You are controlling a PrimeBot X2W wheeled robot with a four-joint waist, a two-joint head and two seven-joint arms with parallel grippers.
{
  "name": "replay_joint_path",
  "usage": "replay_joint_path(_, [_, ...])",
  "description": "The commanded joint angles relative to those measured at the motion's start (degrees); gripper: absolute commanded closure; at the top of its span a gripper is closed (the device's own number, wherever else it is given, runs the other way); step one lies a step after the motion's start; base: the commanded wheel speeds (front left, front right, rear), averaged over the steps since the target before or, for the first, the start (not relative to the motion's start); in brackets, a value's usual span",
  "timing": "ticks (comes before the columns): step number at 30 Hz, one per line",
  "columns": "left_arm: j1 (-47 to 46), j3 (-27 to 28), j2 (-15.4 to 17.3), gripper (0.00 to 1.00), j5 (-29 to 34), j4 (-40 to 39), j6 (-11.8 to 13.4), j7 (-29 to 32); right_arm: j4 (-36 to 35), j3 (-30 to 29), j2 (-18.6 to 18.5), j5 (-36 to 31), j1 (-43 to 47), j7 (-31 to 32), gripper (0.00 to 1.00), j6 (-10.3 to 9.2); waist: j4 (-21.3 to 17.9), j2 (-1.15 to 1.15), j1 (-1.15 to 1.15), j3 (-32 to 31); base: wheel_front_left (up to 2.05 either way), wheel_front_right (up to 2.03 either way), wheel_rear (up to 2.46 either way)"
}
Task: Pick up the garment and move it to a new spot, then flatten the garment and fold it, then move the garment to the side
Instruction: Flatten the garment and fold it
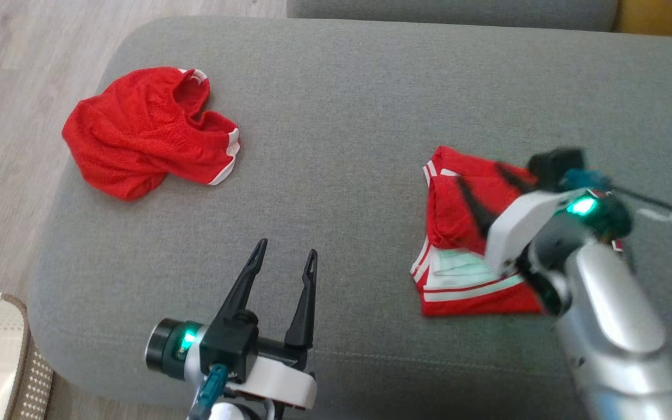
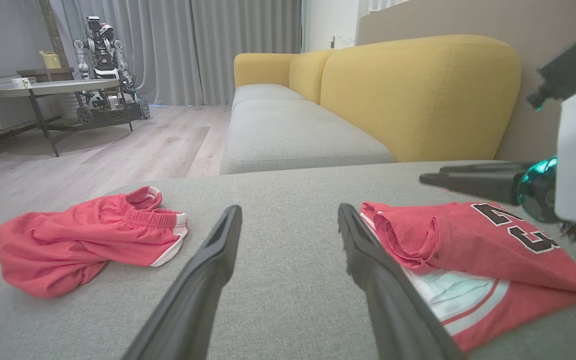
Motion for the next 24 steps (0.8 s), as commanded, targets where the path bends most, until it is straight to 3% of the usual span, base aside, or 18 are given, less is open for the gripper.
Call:
replay_joint_path(1, [-1.79, 1.3, -0.54, 0.0, -0.34, -1.78, 0.38, -0.7, -2.32, -0.27, 0.71, -1.58, -2.64, -0.59, 0.0, -0.02, -0.17, 0.0, 0.0, -0.06, 0.0, 0.0, 0.0])
replay_joint_path(7, [-1.46, 1.52, -0.54, 0.0, -0.46, -2.25, 0.72, -0.7, -2.18, -5.59, -6.1, -8.98, -1.99, 1.48, 0.02, -0.02, -0.42, 0.0, 0.0, 0.09, 0.0, 0.0, 0.0])
replay_joint_path(9, [-1.51, 1.67, -0.54, 0.0, -0.53, -2.42, 0.82, -0.7, -1.39, -5.46, -8.56, -8.81, -1.58, 2.0, 0.72, -0.02, -0.56, 0.0, 0.0, 0.43, 0.0, 0.0, 0.0])
replay_joint_path(10, [-1.55, 1.65, -0.54, 0.0, -0.56, -2.44, 0.82, -0.7, -0.57, -4.83, -9.72, -8.79, -1.19, 2.63, 1.0, -0.02, -0.57, 0.0, 0.0, 0.56, 0.0, 0.0, 0.0])
replay_joint_path(16, [-2.09, 1.28, -0.54, 0.0, -0.59, -2.2, 0.51, -0.7, 5.17, -1.46, -11.43, -4.14, 0.09, 3.53, 1.0, -0.02, -0.49, 0.0, 0.0, 1.11, 0.0, 0.0, 0.0])
replay_joint_path(24, [-2.42, 1.42, -0.54, 0.0, -0.12, -1.79, 0.12, -0.7, 10.52, 5.97, -9.5, 6.4, 0.3, 5.74, 1.0, -0.02, -0.72, 0.0, 0.0, 1.25, 0.0, 0.0, 0.0])
